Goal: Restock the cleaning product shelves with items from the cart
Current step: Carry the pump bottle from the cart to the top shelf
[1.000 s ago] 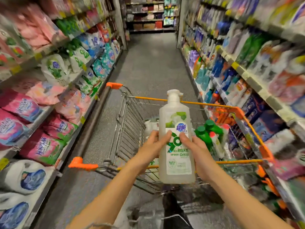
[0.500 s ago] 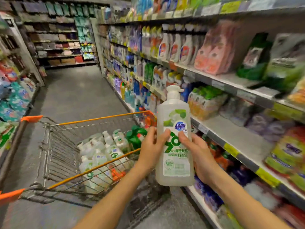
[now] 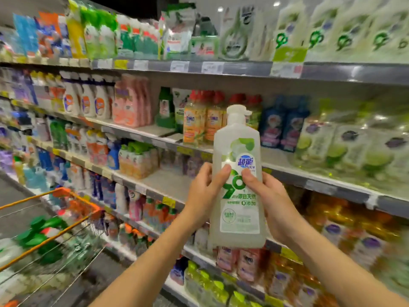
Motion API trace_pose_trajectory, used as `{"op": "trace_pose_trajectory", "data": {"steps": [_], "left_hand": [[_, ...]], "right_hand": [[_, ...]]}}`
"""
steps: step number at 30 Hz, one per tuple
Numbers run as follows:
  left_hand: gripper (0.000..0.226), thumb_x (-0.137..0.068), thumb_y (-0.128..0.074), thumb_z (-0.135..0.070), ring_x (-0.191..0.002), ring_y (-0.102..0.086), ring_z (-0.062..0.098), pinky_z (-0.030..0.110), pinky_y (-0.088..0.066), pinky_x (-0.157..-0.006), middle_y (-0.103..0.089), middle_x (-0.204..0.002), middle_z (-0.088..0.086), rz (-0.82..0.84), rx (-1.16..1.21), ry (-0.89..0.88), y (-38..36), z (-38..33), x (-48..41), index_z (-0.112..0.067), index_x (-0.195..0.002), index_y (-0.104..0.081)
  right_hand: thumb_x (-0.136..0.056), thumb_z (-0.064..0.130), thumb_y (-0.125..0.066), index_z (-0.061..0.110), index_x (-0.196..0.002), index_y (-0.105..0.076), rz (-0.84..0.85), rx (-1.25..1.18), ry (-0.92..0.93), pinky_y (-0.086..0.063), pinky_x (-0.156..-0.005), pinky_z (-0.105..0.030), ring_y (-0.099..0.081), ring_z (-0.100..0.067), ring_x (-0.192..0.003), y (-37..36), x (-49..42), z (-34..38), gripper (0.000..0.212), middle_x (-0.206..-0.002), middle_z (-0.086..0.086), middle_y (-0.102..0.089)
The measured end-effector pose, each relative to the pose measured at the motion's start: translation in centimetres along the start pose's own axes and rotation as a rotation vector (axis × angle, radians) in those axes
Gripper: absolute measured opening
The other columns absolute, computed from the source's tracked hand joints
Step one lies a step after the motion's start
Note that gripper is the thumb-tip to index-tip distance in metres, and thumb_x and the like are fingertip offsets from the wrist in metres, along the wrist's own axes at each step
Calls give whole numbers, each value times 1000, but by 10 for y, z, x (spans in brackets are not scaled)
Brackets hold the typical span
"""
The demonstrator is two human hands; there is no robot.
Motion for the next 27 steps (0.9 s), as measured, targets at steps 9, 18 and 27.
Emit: {"op": "trace_pose_trajectory", "data": {"steps": [9,18,27], "left_hand": [[59,-83,-67,-46,-91,-72,27,40,-59,-76,-72,-103,14,324,25,-132,-128,-51,-52,0,-118,-53],[43,-92,-56,-49,-99,-65,3,25,-55,-82,-64,-113,-8,419,-232,-509,-193,-137,-182,-19,-123,-52],[46,-95,-55,-30,-103,-68,20,40,-57,-88,-67,-118,10,630,-164,-622,-259,-242,-310,-4,-132,-45]], "right_hand": [[-82,36,-64,10,-122,-58,-189,20,210,-54,-87,-52,-70,-33,-97,98,13,85,49,-106,-14,-72],[-93,31,-55,6,-120,-59,-264,138,470,-61,-69,-41,-72,-29,-91,152,-66,199,36,-103,-13,-73],[-100,35,-45,20,-98,-66,-272,316,704,-60,-75,-36,-72,-19,-92,184,-168,329,26,-95,-1,-76]]}}
Point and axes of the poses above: each hand's wrist, its own x-axis away from the middle knuckle, its own y-axis out of the back of the hand, z = x × y, the point moved 1 cm from there along -x, towards the middle knuckle
